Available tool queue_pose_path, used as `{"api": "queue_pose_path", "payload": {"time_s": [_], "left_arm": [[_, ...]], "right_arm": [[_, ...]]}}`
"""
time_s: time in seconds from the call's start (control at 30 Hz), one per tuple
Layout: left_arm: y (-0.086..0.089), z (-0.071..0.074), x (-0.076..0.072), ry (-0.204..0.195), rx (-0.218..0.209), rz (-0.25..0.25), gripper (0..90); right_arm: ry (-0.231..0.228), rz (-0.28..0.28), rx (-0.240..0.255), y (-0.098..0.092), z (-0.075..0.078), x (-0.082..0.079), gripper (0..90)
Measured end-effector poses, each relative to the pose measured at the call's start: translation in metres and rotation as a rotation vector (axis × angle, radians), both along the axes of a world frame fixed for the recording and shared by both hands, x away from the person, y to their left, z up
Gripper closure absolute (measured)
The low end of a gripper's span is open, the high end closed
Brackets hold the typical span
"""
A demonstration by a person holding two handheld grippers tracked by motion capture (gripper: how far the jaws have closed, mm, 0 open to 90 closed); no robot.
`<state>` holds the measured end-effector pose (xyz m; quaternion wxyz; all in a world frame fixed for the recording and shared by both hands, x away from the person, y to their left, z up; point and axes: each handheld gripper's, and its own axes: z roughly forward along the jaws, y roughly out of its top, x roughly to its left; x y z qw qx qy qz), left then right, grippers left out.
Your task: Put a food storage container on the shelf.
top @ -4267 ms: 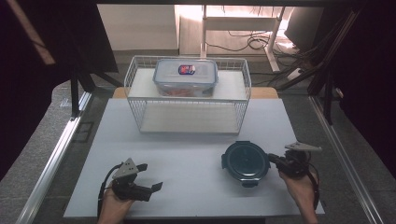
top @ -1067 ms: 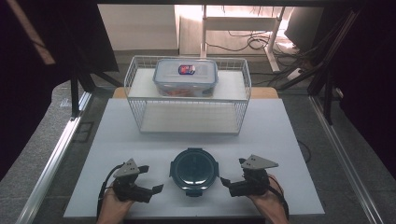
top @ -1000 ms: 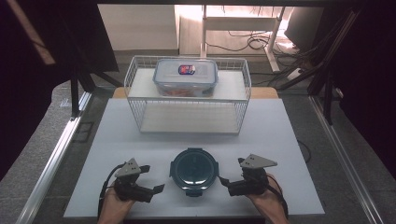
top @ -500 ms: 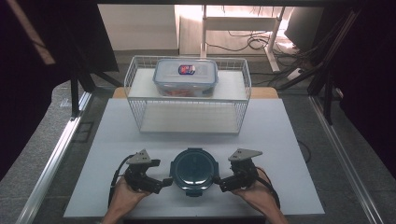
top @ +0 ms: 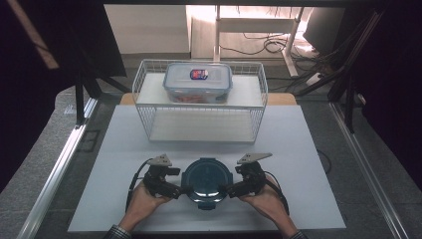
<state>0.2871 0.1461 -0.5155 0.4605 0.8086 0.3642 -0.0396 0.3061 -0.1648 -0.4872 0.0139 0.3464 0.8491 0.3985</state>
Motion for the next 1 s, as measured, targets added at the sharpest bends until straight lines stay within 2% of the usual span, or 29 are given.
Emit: {"api": "queue_pose_path", "payload": {"time_s": [0.03, 0.07, 0.1, 0.13, 0.17, 0.2, 0.37, 0.4, 0.43, 0.47, 0.5, 0.53, 0.57, 0.63, 0.7, 0.73, 0.87, 1.0], "left_arm": [[0.0, 0.0, 0.0, 0.0, 0.0, 0.0, 10.1], [0.0, -0.001, 0.0, 0.013, -0.012, -0.007, 10.1], [0.001, -0.003, 0.0, 0.046, -0.047, -0.026, 14.6], [0.001, -0.003, 0.0, 0.046, -0.047, -0.026, 17.5], [0.001, -0.006, 0.0, 0.089, -0.083, -0.038, 20.5], [0.001, -0.007, 0.0, 0.093, -0.089, -0.032, 20.5], [0.007, -0.006, -0.002, 0.11, -0.094, -0.038, 27.7], [0.009, -0.005, -0.004, 0.112, -0.098, -0.04, 27.7], [0.013, -0.004, -0.008, 0.107, -0.107, -0.042, 32.7], [0.013, -0.004, -0.008, 0.107, -0.107, -0.042, 35.0], [0.017, -0.003, -0.013, 0.103, -0.12, -0.044, 38.6], [0.017, -0.003, -0.013, 0.103, -0.12, -0.044, 41.0], [0.02, -0.002, -0.017, 0.11, -0.145, -0.037, 44.7], [0.022, -0.002, -0.021, 0.109, -0.155, -0.027, 47.6], [0.024, -0.002, -0.023, 0.135, -0.196, -0.005, 51.2], [0.024, -0.002, -0.026, 0.137, -0.207, 0.005, 52.9], [0.021, 0.005, -0.036, 0.091, -0.186, 0.015, 54.7], [0.019, 0.008, -0.041, 0.089, -0.194, 0.046, 56.5]], "right_arm": [[0.029, 0.005, 0.019, -0.001, -0.002, 0.001, 4.3], [0.029, 0.005, 0.019, -0.001, -0.002, 0.001, 4.9], [0.095, 0.02, 0.054, -0.003, -0.006, 0.003, 7.5], [0.095, 0.02, 0.054, -0.003, -0.006, 0.003, 7.5], [0.152, 0.047, 0.076, -0.004, -0.009, 0.003, 11.0], [0.168, 0.065, 0.073, -0.004, -0.011, 0.002, 13.2], [0.172, 0.057, 0.075, -0.007, -0.008, -0.002, 20.0], [0.167, 0.061, 0.08, -0.009, -0.006, -0.002, 23.4], [0.172, 0.056, 0.097, -0.014, -0.002, -0.004, 31.1], [0.172, 0.056, 0.097, -0.014, -0.002, -0.004, 31.1], [0.183, 0.047, 0.119, -0.018, 0.0, -0.006, 38.7], [0.183, 0.047, 0.119, -0.018, 0.0, -0.006, 38.7], [0.192, 0.047, 0.138, -0.023, 0.003, -0.009, 45.3], [0.198, 0.034, 0.153, -0.024, 0.005, -0.013, 48.1], [0.205, 0.02, 0.166, -0.026, 0.006, -0.016, 51.0], [0.222, 0.004, 0.181, -0.027, 0.006, -0.018, 52.5], [0.246, -0.041, 0.199, -0.03, 0.008, -0.025, 55.0], [0.255, -0.062, 0.21, -0.031, 0.009, -0.03, 56.1]]}}
